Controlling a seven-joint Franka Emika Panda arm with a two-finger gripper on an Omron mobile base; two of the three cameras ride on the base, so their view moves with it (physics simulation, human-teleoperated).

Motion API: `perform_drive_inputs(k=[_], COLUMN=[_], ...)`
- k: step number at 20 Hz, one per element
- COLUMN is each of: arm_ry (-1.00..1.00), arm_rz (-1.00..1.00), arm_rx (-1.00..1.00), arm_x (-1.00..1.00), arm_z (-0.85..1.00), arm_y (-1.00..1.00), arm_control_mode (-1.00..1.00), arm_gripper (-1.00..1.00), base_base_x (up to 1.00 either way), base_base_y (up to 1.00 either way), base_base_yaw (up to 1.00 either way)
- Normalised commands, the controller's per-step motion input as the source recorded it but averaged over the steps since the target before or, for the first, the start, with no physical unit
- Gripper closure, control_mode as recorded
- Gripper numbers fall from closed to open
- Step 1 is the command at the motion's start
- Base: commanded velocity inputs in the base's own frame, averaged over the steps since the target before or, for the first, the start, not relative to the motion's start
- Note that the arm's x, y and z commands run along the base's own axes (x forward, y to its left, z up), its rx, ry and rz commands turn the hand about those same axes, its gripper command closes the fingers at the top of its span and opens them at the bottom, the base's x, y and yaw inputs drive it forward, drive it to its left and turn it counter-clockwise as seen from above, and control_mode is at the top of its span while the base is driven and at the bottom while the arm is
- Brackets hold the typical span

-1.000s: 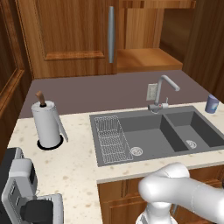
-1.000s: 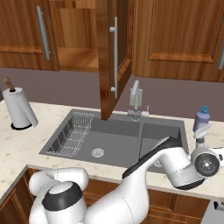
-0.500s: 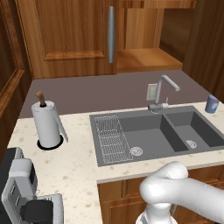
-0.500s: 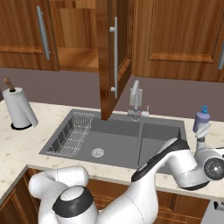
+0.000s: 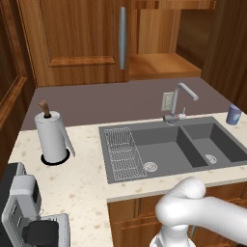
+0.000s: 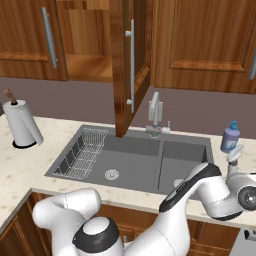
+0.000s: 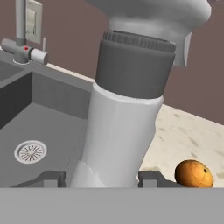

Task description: Open the cabinet. Pick the spray and place it next to the sink. Then close the cabinet.

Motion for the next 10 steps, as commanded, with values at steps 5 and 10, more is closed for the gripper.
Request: perform_drive_inputs(k=[5,10], arm_ry=[-0.01,0.00], arm_rz=[0.00,0.00], arm_rx=[0.00,0.00], arm_x=[0.18,0.18], arm_z=[-0.15,-0.05], arm_y=[-0.14,-0.11], arm_control_mode=[-1.00,-1.00], arm_gripper=[1.00,1.00], base_base_x=[0.00,0.00], base_base_y=[0.00,0.00], base_base_yaw=[0.00,0.00])
